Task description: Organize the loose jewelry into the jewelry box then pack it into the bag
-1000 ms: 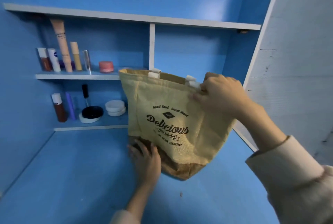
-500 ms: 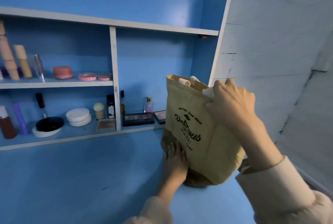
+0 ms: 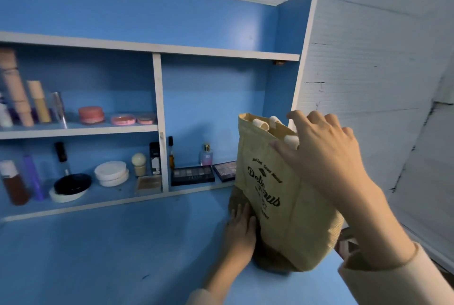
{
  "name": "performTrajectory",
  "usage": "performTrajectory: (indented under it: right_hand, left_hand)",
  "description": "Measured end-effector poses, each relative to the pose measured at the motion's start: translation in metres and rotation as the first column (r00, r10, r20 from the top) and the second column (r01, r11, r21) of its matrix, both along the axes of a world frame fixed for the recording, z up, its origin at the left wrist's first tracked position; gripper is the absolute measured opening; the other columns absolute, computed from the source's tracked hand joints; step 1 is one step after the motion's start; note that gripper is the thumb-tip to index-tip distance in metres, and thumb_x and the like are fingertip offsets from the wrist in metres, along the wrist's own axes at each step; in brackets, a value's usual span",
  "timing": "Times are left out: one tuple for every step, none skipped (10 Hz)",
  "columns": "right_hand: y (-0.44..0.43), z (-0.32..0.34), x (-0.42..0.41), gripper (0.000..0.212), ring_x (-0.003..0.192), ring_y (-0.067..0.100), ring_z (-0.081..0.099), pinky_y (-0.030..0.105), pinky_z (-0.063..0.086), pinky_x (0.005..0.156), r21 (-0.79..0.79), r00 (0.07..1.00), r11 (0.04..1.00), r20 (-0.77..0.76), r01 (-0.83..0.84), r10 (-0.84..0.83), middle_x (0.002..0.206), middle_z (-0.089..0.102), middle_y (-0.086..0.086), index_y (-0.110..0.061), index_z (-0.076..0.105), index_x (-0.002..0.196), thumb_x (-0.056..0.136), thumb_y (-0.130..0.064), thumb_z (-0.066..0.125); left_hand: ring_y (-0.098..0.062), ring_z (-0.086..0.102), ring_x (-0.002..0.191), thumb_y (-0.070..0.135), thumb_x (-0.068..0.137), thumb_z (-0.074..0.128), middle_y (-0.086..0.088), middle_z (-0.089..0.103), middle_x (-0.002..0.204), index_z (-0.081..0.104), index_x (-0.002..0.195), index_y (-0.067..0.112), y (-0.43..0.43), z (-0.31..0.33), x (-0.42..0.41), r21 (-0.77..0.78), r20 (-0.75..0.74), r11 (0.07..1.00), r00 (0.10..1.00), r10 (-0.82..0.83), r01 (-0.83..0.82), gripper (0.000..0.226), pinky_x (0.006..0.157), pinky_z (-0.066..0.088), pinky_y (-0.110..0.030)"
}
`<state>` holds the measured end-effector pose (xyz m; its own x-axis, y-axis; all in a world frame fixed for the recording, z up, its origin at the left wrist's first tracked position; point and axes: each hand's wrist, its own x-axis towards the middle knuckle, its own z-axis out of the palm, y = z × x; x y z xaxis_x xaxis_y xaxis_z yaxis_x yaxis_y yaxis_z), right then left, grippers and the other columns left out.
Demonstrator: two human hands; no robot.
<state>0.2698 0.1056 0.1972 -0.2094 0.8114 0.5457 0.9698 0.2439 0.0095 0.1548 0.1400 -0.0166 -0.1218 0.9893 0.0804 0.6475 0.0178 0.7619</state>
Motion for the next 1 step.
performTrajectory:
  right_hand:
    - [-0.0229,0.0003,0.0003,0.040,0.107,0.025,0.045,0.035,0.032,0.078,0.225,0.951,0.961,-0.226,-0.160,0.211,0.113,0.056,0.001,-0.024,0.055,0.122,0.089,-0.046,0.052]
  left_hand:
    - [-0.005,0.017,0.143,0.033,0.101,0.037,0.019,0.019,0.148,0.021,0.145,0.038,-0.0436,0.0078,-0.0123,0.188,0.119,0.981,0.993,0.023,-0.045,0.047,0.108,0.012,-0.011]
